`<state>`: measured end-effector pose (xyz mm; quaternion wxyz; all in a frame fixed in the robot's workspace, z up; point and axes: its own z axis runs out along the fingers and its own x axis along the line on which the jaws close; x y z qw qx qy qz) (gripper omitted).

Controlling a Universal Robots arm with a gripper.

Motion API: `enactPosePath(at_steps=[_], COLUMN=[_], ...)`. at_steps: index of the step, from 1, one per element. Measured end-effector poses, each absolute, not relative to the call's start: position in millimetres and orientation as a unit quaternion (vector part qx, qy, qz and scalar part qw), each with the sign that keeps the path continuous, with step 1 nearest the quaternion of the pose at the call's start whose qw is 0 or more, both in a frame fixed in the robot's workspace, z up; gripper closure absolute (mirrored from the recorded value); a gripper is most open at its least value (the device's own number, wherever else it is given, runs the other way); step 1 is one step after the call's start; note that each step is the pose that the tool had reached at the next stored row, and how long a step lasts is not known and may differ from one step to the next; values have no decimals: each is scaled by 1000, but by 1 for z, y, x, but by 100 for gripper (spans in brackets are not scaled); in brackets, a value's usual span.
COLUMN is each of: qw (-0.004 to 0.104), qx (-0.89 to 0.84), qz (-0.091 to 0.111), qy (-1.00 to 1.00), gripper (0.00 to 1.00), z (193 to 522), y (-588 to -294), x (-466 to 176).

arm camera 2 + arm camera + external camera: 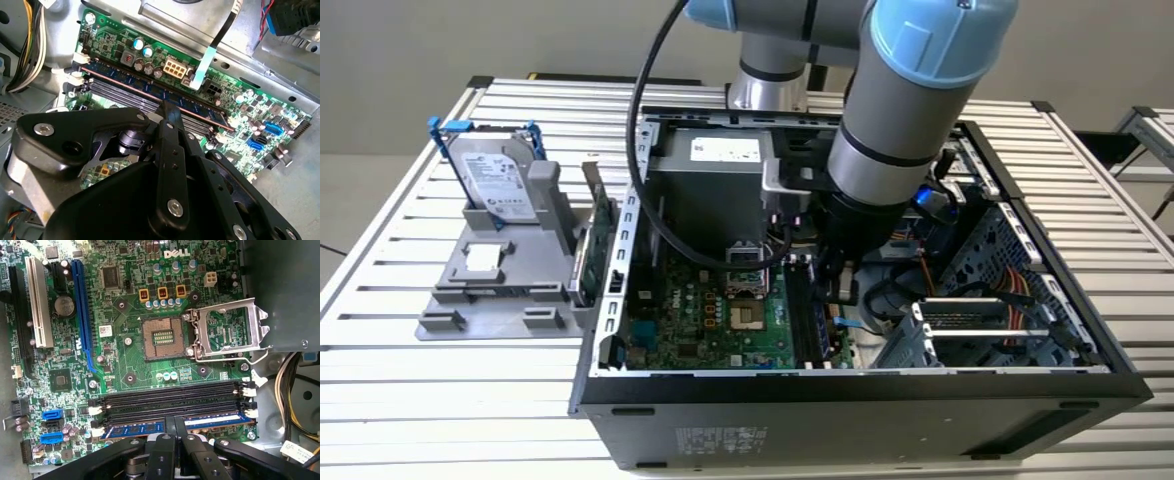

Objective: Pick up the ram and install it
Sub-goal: 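Press down the ram until it locks into place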

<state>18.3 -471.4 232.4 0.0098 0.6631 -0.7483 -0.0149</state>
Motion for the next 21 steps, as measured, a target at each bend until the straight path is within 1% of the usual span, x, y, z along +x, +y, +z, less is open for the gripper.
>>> enactPosePath(at_steps=[21], qw=[10], qx=[681], qz=[-15], qy=[-732], gripper=[100], z=[222], y=[-471], x=[22])
